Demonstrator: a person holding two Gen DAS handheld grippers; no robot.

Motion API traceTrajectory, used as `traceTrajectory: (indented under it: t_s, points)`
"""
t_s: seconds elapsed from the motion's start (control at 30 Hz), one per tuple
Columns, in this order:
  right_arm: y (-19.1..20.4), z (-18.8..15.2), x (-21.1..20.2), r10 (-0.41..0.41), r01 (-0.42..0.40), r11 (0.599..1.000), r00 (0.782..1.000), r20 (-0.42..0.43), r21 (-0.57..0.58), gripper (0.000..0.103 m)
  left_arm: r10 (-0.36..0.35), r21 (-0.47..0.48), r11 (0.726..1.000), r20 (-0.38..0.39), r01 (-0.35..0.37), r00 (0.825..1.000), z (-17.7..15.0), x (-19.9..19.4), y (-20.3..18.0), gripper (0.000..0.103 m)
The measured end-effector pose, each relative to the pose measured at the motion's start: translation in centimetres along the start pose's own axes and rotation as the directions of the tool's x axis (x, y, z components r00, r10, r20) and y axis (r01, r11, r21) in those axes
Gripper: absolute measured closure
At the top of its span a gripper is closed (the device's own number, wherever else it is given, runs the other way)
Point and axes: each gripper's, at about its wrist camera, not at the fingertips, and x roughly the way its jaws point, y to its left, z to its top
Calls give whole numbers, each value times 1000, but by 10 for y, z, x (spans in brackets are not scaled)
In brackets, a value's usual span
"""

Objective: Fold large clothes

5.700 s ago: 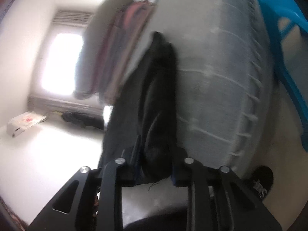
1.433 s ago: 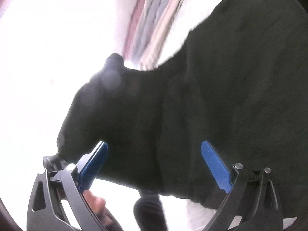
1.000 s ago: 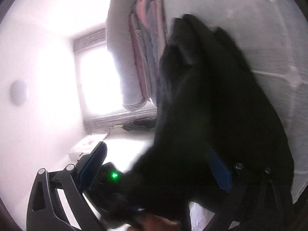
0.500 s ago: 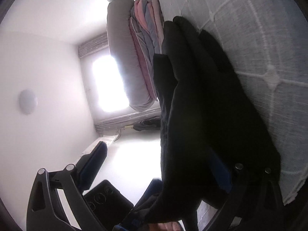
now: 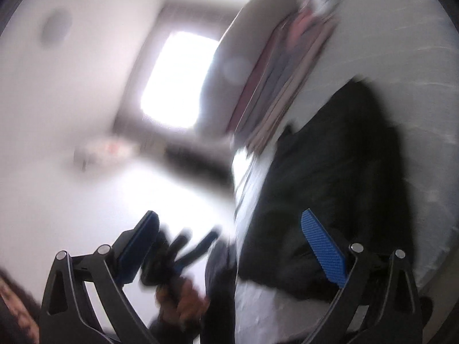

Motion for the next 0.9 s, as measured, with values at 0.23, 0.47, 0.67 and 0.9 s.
traceTrajectory:
  t_s: [0.23,0.47,0.67,0.9]
  points:
    - [-67,-37,29,-361,375,927,896,-259,2,18,-3,-51,999,-138,-5,990,-26,42,23,24]
    - [-53,-28,6,-440,444,895,867,-236,-39,30,64,71,996,-153,-53,986,-23,39,9,23]
    - [-37,-17,-10,-526,514,850,834,-163,-114,13,102,-26,994,-126,-106,987,2,11,50,21]
    - [-76,-2,-10,-458,478,878,844,-278,5,9,5,-291,953,-253,-81,967,-1,38,129,20]
